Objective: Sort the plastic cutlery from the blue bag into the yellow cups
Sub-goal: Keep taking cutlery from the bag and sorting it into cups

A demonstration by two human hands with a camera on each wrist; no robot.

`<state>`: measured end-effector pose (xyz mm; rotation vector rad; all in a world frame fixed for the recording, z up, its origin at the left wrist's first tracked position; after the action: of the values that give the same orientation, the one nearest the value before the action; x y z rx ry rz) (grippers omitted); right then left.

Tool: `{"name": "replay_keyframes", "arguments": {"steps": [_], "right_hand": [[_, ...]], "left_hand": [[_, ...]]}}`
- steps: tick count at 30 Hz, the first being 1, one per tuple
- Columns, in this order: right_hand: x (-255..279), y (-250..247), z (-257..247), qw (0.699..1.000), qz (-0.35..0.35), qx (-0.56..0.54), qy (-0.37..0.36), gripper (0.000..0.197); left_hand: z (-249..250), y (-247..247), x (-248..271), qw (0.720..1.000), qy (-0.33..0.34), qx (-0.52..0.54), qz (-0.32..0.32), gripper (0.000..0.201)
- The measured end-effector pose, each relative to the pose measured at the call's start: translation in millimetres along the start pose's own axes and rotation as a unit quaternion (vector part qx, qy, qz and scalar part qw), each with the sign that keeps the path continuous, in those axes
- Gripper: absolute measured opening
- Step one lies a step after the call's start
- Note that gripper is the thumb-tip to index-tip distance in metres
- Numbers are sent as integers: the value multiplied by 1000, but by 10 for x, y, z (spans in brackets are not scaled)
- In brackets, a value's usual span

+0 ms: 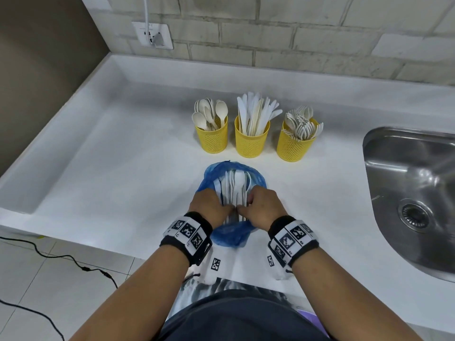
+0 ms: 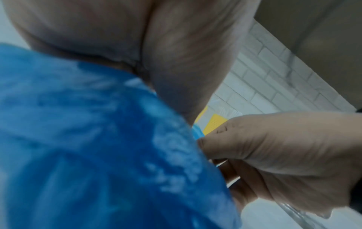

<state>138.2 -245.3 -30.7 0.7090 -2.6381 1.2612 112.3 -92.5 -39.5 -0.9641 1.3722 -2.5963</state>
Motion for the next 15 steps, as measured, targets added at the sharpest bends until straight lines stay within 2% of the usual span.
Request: {"name": "replay_keyframes", "arguments": {"steps": [6,12,15], "right_hand": [[7,37,61,993,45,-109,17,23],[-72,108,247,953,83,-281,81,33],[-111,125,269,946,72,-302,90,19]], "left_hand": [[-5,-3,36,997,-30,76,-6,22],[38,34,39,995,-35,93,-27,23],[53,52,36,992,-40,110,-41,20]]}}
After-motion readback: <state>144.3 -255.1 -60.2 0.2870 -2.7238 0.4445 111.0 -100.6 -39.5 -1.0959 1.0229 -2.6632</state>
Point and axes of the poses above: each hand's wrist, its own x-axis away from the middle knuckle, its own y-axis out of the palm, z = x × y, the point moved 8 cm from there along -x, towards the middle knuckle, and after that the axes turned 10 degrees about -y, right-handed, at the moved point
